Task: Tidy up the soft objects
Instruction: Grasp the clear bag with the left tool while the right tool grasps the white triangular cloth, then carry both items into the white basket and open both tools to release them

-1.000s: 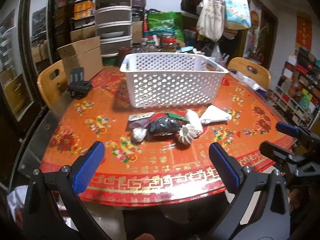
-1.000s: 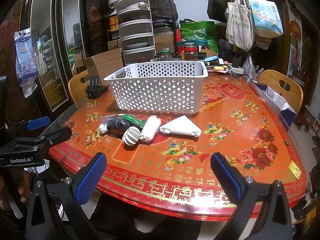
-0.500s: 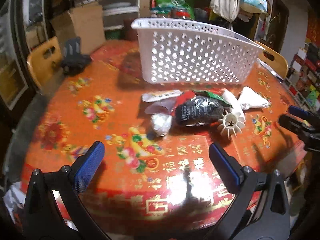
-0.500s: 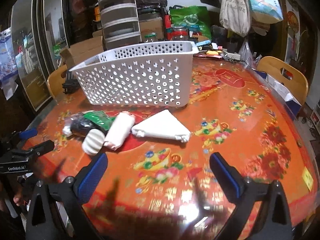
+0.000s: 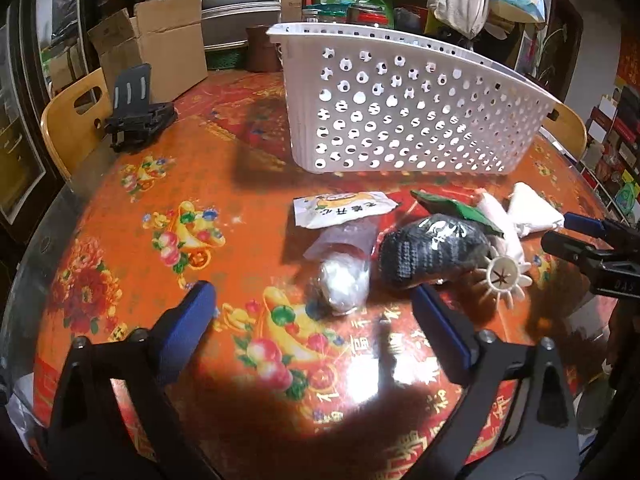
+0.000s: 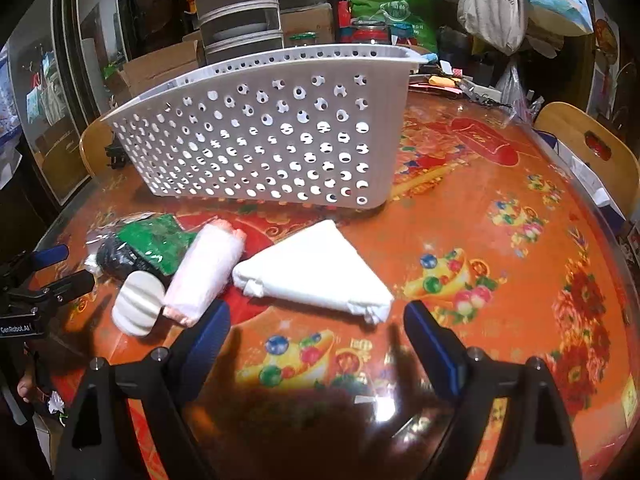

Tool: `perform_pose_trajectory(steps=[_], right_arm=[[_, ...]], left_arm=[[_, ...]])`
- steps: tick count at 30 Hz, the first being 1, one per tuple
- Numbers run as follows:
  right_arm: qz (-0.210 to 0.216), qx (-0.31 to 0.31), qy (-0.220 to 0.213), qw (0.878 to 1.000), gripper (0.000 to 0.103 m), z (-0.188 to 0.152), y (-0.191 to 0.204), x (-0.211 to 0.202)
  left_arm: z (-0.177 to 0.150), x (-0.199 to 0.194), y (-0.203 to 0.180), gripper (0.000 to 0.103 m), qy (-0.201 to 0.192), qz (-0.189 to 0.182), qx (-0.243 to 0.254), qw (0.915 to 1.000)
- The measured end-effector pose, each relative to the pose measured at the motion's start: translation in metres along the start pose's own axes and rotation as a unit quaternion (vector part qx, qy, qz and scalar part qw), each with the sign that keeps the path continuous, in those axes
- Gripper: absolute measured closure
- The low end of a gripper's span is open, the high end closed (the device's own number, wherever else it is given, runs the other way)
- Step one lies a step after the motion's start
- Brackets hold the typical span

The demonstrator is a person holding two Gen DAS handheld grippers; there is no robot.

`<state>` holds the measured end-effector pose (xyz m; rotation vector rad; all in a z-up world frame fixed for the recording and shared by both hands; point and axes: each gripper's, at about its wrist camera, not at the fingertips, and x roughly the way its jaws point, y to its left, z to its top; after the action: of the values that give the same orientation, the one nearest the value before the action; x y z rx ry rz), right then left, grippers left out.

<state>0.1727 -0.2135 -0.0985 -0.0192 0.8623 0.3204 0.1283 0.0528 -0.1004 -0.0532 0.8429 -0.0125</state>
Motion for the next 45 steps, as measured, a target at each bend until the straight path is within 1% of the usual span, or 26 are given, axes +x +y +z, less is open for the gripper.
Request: perform_pose_trajectory(steps=[1,5,7,9,11,13,14,15,16,17,18,20,21,22,23,25,28,34,45], right_arm=[[-0.001,-0.001,0.003,1.000,0.015,0.002,0.000,0.003],[0.001,-0.010,0.011,1.000,0.016,0.007,0.003,0.012],[0.000,-0.016,0.016,1.000,0.018,0.009,0.007,0.017],[-0.005,-0.020,0.023,1.000,0.020,0.010,0.009,0.021],[-0.008,-0.022,0.025,0.999,0.025,0.011,0.009,0.023],[-0.009,-0.025,0.025,0.999,0.027,0.011,0.009,0.024],[-0.013,-0.027,0.025,0.999,0.032,0.011,0.008,0.023],[-0.017,-0.029,0.024,0.999,0.034,0.011,0.008,0.023],[-0.020,-0.030,0.022,0.999,0.041,0.011,0.008,0.023],[-0.024,-0.031,0.019,0.999,0.056,0.011,0.007,0.022],[-0.025,-0.030,0.019,0.999,0.060,0.010,0.006,0.021],[-0.015,-0.022,0.018,0.999,0.073,0.010,0.001,0.019],[-0.014,-0.020,0.018,1.000,0.076,0.010,0.000,0.018],[-0.013,-0.019,0.018,1.000,0.082,0.009,-0.003,0.017],[-0.010,-0.017,0.017,1.000,0.086,0.009,-0.004,0.016],[-0.001,-0.013,0.016,1.000,0.091,0.007,-0.006,0.014],[0.007,-0.014,0.007,1.000,0.094,0.004,-0.005,0.008],[0.014,-0.016,-0.009,1.000,0.096,-0.001,0.001,-0.008],[0.008,-0.020,-0.037,0.999,0.096,0.000,0.005,-0.037]], left_arm=[[0.001,0.002,0.000,0.018,0.001,-0.001,0.002,1.0000],[0.003,0.007,-0.005,0.029,0.004,0.000,0.013,0.9999],[0.004,0.010,-0.006,0.036,0.005,-0.001,0.019,0.9998],[0.003,0.011,-0.008,0.041,0.005,-0.003,0.022,0.9997],[0.003,0.012,-0.010,0.045,0.003,-0.004,0.027,0.9996],[0.003,0.012,-0.011,0.053,0.001,-0.007,0.030,0.9995],[0.003,0.012,-0.011,0.055,0.000,-0.008,0.031,0.9995],[0.002,0.012,-0.011,0.058,0.000,-0.008,0.032,0.9995],[0.002,0.012,-0.011,0.060,0.000,-0.009,0.033,0.9994],[0.001,0.012,-0.012,0.062,-0.001,-0.011,0.034,0.9994],[0.000,0.011,-0.013,0.065,-0.001,-0.013,0.034,0.9993],[-0.002,0.009,-0.013,0.071,-0.003,-0.015,0.035,0.9993],[-0.002,0.009,-0.012,0.075,-0.004,-0.017,0.033,0.9993],[-0.003,0.008,-0.011,0.075,-0.004,-0.017,0.033,0.9993],[-0.003,0.007,-0.011,0.075,-0.004,-0.016,0.032,0.9993],[-0.005,0.005,-0.009,0.075,-0.006,-0.014,0.029,0.9995],[-0.006,0.000,-0.005,0.076,-0.012,-0.010,0.023,0.9996],[-0.008,-0.012,0.000,0.076,-0.027,-0.005,0.021,0.9994],[-0.006,-0.042,0.000,0.076,-0.060,-0.004,0.025,0.9979]])
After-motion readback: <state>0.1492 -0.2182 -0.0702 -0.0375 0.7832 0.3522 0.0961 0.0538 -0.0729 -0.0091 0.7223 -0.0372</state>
